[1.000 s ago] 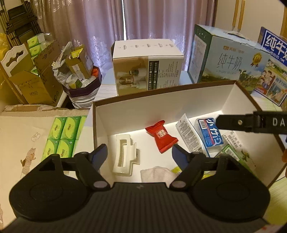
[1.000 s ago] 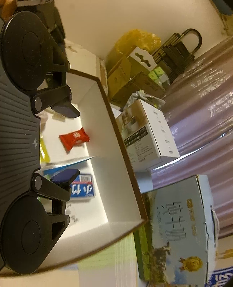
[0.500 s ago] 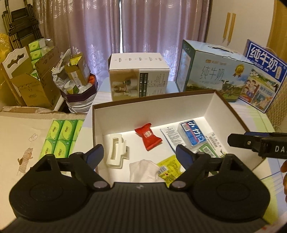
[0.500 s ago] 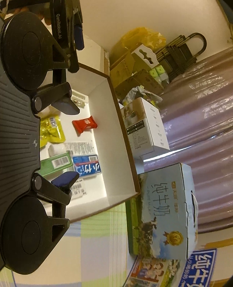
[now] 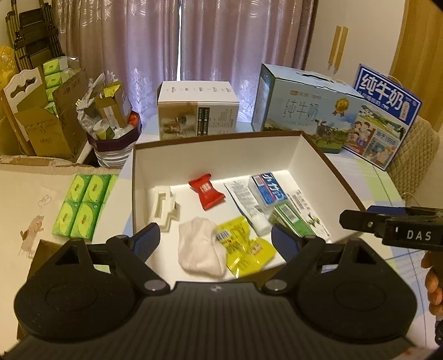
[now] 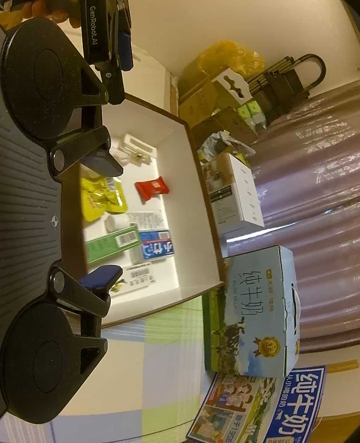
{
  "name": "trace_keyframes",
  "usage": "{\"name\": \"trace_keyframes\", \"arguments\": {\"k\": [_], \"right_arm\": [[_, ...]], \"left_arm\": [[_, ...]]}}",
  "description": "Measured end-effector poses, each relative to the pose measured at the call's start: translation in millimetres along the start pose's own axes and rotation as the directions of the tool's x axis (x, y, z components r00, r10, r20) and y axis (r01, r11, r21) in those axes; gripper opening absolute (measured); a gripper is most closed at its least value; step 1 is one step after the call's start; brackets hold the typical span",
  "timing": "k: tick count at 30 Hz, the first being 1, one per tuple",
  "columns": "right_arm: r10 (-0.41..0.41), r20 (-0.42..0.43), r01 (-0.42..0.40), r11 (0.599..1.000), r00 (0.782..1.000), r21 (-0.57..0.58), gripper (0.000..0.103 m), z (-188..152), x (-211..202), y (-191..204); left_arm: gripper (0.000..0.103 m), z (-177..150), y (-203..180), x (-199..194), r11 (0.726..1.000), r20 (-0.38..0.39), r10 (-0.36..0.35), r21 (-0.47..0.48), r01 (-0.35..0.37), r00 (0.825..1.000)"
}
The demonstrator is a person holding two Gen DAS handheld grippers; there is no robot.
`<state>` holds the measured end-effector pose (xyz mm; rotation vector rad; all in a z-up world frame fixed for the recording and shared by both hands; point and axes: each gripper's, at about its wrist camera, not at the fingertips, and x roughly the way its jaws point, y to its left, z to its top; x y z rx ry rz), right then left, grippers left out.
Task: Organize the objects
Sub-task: 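Withdraw both tools from the box toward the pill bottle and scrunchie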
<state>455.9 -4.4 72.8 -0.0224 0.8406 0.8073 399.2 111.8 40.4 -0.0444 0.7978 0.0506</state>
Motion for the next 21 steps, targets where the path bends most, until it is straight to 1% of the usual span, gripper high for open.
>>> {"name": "trace_keyframes", "arguments": {"k": [8, 21], "right_arm": [[-0.011, -0.01, 0.011, 1.0, 1.0, -0.021, 0.068, -19, -20, 1], [-0.036, -0.053, 0.033, 0.997, 0.998, -0.063, 0.068, -51, -44, 2]], "left_arm": [[0.085, -27, -13, -19, 1.0, -0.019, -0.023, -0.007, 0.023, 1.0], [0.085, -66, -28, -38, 1.0, -0.062, -0.015, -0.022, 0.013, 0.998]]}}
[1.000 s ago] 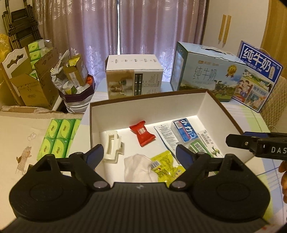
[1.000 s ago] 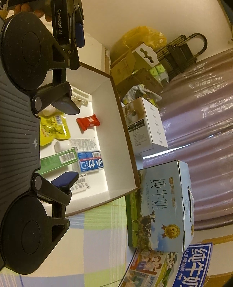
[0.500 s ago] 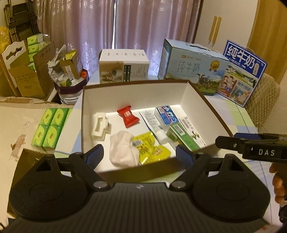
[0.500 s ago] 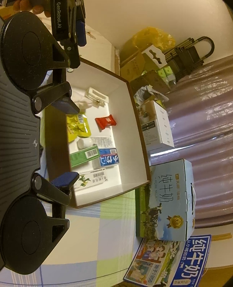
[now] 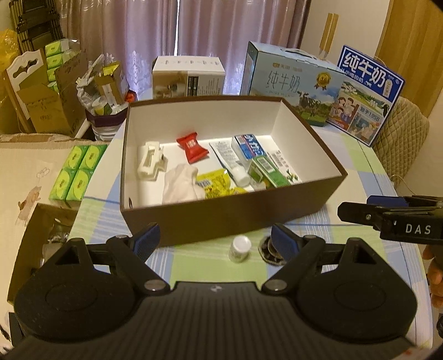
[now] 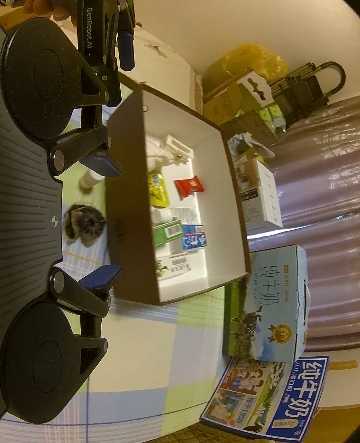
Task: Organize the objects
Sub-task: 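Withdraw both tools from the box toward the pill bottle and scrunchie, then grasp the dark velvet scrunchie with the right tool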
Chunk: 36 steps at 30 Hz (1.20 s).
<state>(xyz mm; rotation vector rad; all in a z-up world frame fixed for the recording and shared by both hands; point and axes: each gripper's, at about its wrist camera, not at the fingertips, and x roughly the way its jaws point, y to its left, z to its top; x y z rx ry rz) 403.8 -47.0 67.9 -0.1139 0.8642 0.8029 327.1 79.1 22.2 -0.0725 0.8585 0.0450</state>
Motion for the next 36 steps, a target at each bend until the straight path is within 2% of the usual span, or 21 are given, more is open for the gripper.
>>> {"name": "trace_keyframes", "arguments": {"k": [20, 29, 36], "right_arm": [[-0.004, -0.081, 0.003, 1.0, 0.997, -0.012, 0.068, -48, -4, -4], [0.028, -0.14, -0.027, 1.0, 0.99, 0.007, 0.068, -68, 5, -10], [0.016, -0.166, -0.015, 1.0, 0.986, 0.003, 0.068, -79, 16, -12]], "left_arm": [[0.085, -49, -24, 11, 1.0, -0.103, 0.001, 0.01, 0.0, 0.995], [0.085, -60, -26, 21, 1.0, -0.144, 0.006, 0.009, -0.005, 0.99], [0.085, -61, -28, 31, 1.0, -0.159, 0.007, 0.011, -0.005, 0.987]]}}
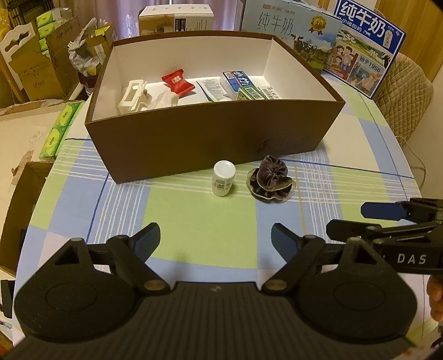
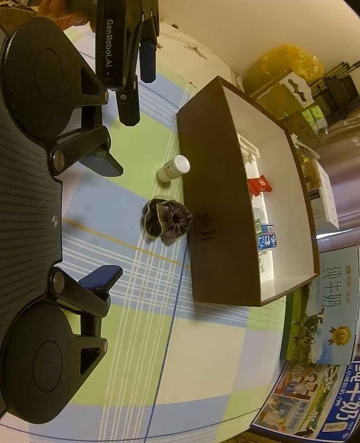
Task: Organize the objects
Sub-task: 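Grasp the dark velvet scrunchie with the right tool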
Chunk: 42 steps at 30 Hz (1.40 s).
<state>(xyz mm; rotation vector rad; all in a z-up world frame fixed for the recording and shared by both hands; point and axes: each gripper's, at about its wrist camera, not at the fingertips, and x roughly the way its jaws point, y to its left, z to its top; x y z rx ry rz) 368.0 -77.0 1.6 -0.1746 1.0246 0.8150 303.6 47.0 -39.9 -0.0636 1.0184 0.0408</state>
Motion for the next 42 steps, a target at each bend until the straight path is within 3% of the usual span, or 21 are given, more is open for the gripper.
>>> {"name": "trace_keyframes", "arguments": {"k": [16, 22, 36, 42], "right_arm": [[-0.026, 0.016, 0.027, 0.998, 1.0, -0.051, 0.067, -1, 32, -1], [-0.026, 0.054, 0.034, 0.989, 0.998, -0.141, 0.054, 4, 49, 5], [-0.036, 0.065, 0.053, 0.962, 0.997, -0.268, 0.052, 25, 92, 21], [-0.046, 0.05, 0.06, 0.946, 0.998, -0.319, 0.033, 25, 107, 24]], "left_arm": [[0.084, 3, 8, 34, 1.0, -0.041, 0.006, -0.005, -0.007, 0.999], [0.083, 5, 12, 48, 1.0, -0.051, 0.017, -0.003, -0.017, 0.999], [0.083, 10, 31, 68, 0.998, -0.065, 0.054, -0.015, -0.056, 0.996], [0.083, 14, 33, 73, 0.999, -0.063, 0.054, -0.007, -0.054, 0.997]]}}
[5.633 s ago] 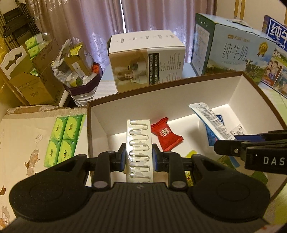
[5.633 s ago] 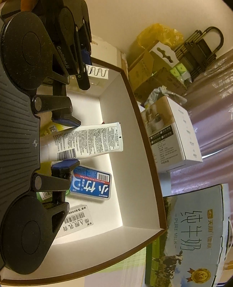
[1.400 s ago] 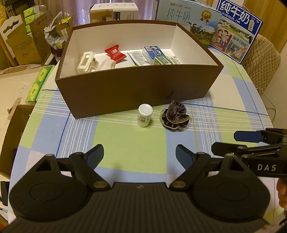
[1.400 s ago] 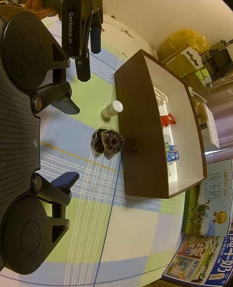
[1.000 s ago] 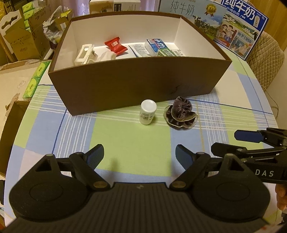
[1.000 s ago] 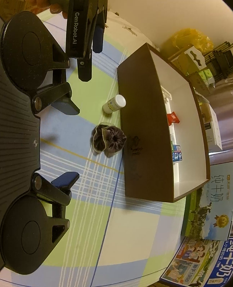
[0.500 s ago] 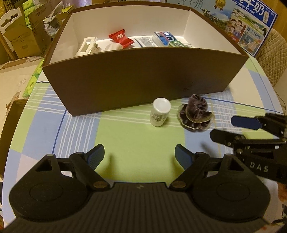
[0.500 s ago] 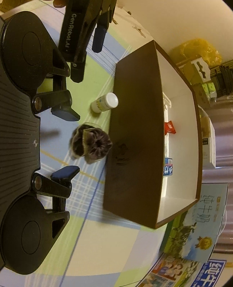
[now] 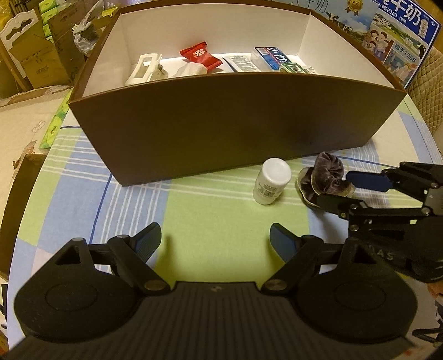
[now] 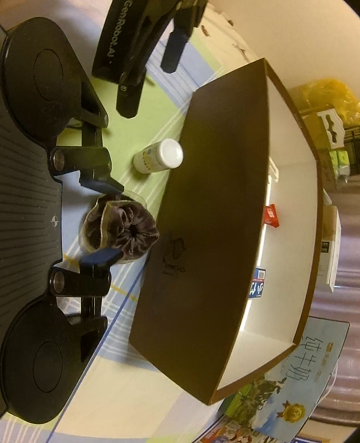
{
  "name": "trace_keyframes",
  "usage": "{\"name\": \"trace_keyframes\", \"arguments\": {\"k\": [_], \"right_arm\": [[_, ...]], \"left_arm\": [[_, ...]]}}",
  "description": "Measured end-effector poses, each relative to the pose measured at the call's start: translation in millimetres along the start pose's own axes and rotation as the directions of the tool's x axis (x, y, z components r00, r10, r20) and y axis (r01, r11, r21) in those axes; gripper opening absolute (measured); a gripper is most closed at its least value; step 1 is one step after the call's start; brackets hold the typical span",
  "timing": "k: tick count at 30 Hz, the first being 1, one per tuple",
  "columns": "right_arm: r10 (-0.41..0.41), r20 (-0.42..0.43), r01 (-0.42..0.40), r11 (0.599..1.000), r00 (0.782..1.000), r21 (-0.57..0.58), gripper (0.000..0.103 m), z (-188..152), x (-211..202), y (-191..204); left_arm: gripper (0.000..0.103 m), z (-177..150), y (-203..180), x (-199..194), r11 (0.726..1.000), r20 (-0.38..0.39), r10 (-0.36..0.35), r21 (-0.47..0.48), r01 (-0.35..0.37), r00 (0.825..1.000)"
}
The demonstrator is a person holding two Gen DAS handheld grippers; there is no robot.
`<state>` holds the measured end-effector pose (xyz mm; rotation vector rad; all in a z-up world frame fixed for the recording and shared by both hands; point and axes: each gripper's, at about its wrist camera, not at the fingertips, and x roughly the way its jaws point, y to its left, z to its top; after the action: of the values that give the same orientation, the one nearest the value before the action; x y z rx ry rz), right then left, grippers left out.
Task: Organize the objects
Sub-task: 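Grasp the dark velvet scrunchie with the right tool, then grasp the white pill bottle with the left tool while the right tool holds the scrunchie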
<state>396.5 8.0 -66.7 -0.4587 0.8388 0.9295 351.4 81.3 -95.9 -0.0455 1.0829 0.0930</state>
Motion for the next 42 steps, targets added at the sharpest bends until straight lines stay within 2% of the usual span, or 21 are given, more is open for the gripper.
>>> {"name": "trace_keyframes", "arguments": {"k": [2, 5, 15, 19, 21, 23, 24, 26, 27, 28, 34, 42], "right_arm": [[-0.016, -0.004, 0.016, 1.0, 1.0, -0.014, 0.021, -1, 2, 0], [-0.024, -0.007, 0.024, 1.0, 1.0, -0.015, 0.01, -3, -2, -3], [-0.127, -0.05, 0.131, 0.988, 0.991, 0.084, 0.009, -15, -24, -32], [-0.146, -0.063, 0.154, 0.978, 0.987, 0.137, 0.009, -20, -32, -45], [-0.151, -0.071, 0.161, 0.972, 0.986, 0.169, 0.013, -22, -37, -49], [-0.144, -0.074, 0.156, 0.967, 0.987, 0.202, 0.025, -23, -39, -51], [-0.133, -0.067, 0.144, 0.966, 0.989, 0.216, 0.028, -23, -42, -52], [-0.12, -0.049, 0.129, 0.963, 0.992, 0.237, 0.045, -24, -45, -53], [-0.12, -0.042, 0.127, 0.962, 0.992, 0.242, 0.05, -24, -47, -53], [-0.124, -0.036, 0.129, 0.962, 0.992, 0.242, 0.057, -23, -47, -52], [-0.121, -0.021, 0.122, 0.971, 0.992, 0.205, 0.063, -20, -41, -48], [-0.162, -0.051, 0.167, 0.976, 0.986, 0.14, 0.066, -21, -11, -47]], "left_arm": [[0.082, 1, 0, 1, 1.0, 0.001, -0.004, 0.004, 0.004, 1.0], [0.08, 2, -2, 1, 1.0, 0.006, -0.014, 0.018, 0.014, 1.0], [0.065, 14, -22, 5, 0.993, 0.059, -0.08, 0.086, 0.075, 0.995], [0.052, 20, -29, 6, 0.99, 0.092, -0.103, 0.108, 0.093, 0.99], [0.048, 23, -31, 9, 0.988, 0.102, -0.11, 0.116, 0.098, 0.989], [0.039, 24, -32, 12, 0.987, 0.108, -0.117, 0.124, 0.103, 0.987], [0.037, 25, -32, 13, 0.987, 0.112, -0.118, 0.126, 0.104, 0.987], [0.032, 26, -33, 15, 0.986, 0.122, -0.123, 0.132, 0.106, 0.985], [0.029, 26, -33, 16, 0.984, 0.131, -0.13, 0.136, 0.112, 0.983], [0.023, 26, -34, 16, 0.984, 0.137, -0.131, 0.139, 0.111, 0.982], [0.023, 24, -38, 15, 0.981, 0.146, -0.12, 0.17, 0.094, 0.982], [0.023, 23, -26, 10, 0.987, 0.136, -0.089, 0.141, 0.07, 0.987]]}}
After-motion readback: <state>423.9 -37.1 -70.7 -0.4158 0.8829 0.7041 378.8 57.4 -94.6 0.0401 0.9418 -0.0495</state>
